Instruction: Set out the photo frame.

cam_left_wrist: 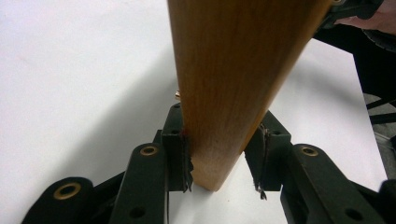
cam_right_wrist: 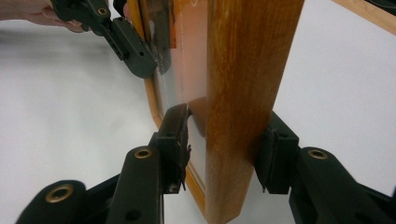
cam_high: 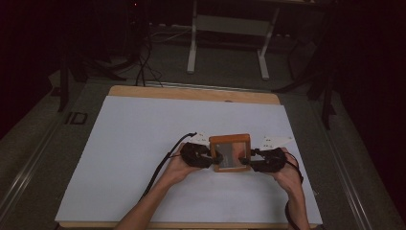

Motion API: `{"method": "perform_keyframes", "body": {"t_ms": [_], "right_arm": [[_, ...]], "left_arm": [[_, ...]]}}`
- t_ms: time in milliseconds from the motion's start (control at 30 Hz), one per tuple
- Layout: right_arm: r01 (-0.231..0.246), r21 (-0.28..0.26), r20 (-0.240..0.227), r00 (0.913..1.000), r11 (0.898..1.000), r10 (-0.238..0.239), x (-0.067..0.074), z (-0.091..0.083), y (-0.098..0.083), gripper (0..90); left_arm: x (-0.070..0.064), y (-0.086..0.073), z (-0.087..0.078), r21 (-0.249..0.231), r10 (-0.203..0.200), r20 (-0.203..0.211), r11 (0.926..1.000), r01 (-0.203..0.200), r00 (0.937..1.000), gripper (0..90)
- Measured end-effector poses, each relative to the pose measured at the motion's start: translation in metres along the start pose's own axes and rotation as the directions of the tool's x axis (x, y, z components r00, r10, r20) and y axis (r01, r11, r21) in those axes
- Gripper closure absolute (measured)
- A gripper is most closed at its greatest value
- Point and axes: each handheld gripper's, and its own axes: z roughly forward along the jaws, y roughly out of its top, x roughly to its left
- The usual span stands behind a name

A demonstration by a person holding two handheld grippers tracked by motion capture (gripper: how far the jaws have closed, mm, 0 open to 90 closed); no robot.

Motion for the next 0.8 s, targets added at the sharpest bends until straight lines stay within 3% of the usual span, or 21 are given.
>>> {"method": "perform_keyframes", "body": {"t_ms": [467,800], "right_arm": [[-0.017,-0.018,-0.022,0.9996,1.0,0.017,0.004,0.006,0.006,58.7],[-0.026,-0.027,-0.046,0.9986,0.999,0.025,0.011,0.02,0.015,58.8]], "left_arm": [[0.003,-0.001,-0.017,0.019,-0.013,0.004,0.9997,0.012,0.9999,64.5],[0.007,-0.005,-0.032,0.039,-0.034,0.002,0.9987,0.034,0.9994,64.4]]}}
